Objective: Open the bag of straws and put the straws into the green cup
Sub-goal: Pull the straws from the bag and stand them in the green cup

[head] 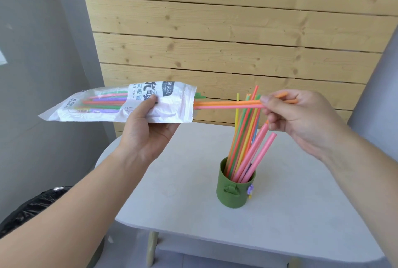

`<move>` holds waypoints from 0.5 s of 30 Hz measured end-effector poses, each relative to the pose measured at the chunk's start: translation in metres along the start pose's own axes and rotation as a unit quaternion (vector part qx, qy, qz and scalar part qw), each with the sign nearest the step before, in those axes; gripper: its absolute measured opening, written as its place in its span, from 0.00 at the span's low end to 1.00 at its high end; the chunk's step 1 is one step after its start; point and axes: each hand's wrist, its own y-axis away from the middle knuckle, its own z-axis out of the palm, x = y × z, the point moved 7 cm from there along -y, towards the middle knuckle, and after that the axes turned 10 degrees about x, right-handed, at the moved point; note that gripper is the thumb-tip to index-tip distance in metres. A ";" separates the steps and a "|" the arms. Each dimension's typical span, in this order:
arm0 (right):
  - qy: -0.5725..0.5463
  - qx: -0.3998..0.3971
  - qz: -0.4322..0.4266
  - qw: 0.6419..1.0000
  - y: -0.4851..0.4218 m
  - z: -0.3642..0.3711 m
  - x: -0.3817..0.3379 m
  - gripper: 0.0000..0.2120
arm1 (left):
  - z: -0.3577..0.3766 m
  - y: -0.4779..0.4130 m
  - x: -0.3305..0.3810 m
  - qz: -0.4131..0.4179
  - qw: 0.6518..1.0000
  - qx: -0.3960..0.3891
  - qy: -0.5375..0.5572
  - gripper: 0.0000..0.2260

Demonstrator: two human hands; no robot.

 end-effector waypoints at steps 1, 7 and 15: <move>0.005 0.005 0.000 1.000 -0.002 -0.008 -0.002 0.05 | -0.001 -0.002 0.000 0.001 1.000 0.002 0.003 0.04; 0.066 -0.009 -0.013 0.998 -0.014 -0.062 -0.025 0.05 | -0.006 -0.007 -0.004 0.002 1.000 0.017 -0.016 0.04; 0.146 -0.069 -0.024 0.987 -0.019 -0.100 -0.035 0.22 | -0.005 -0.006 -0.008 0.010 0.999 0.009 -0.047 0.07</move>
